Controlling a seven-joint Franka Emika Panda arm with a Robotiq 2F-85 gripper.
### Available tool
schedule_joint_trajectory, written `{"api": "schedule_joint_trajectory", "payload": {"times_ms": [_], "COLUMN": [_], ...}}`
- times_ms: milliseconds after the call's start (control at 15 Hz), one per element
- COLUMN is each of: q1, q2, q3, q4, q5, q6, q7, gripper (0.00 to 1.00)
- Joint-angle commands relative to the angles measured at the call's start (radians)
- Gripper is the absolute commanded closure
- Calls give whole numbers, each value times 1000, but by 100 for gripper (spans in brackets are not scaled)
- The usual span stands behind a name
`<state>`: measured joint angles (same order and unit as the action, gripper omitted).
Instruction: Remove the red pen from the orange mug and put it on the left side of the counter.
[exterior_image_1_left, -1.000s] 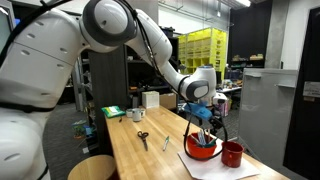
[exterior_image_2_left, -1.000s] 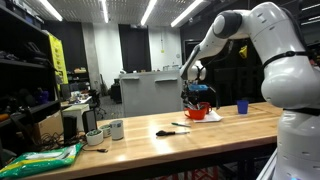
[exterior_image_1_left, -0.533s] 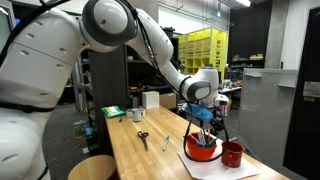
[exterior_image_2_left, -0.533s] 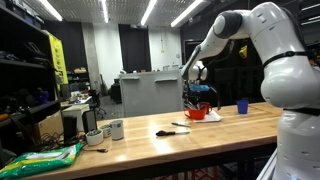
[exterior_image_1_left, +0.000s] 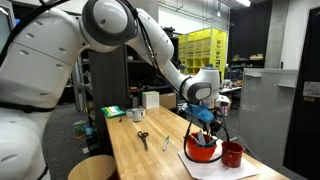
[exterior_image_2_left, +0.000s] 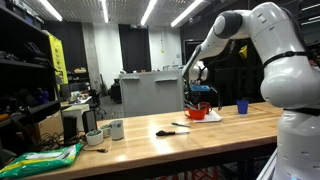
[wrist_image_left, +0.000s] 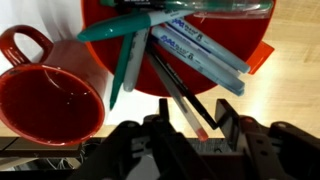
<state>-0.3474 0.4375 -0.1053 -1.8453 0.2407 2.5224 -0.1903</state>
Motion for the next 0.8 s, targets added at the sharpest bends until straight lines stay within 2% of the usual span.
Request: {"api": "schedule_joint_trajectory", "payload": {"times_ms": [0, 133, 267, 733], "q1": [-15, -14, -14, -13], "q2": [-35, -36, -39, -54], "q3": [15, 14, 12, 10], "q4": [-31, -32, -35, -52], "q5": [26, 24, 22, 20], "q6": [-18, -17, -16, 2], "q7": [-34, -35, -37, -45], "gripper": [79, 94, 100, 98]}}
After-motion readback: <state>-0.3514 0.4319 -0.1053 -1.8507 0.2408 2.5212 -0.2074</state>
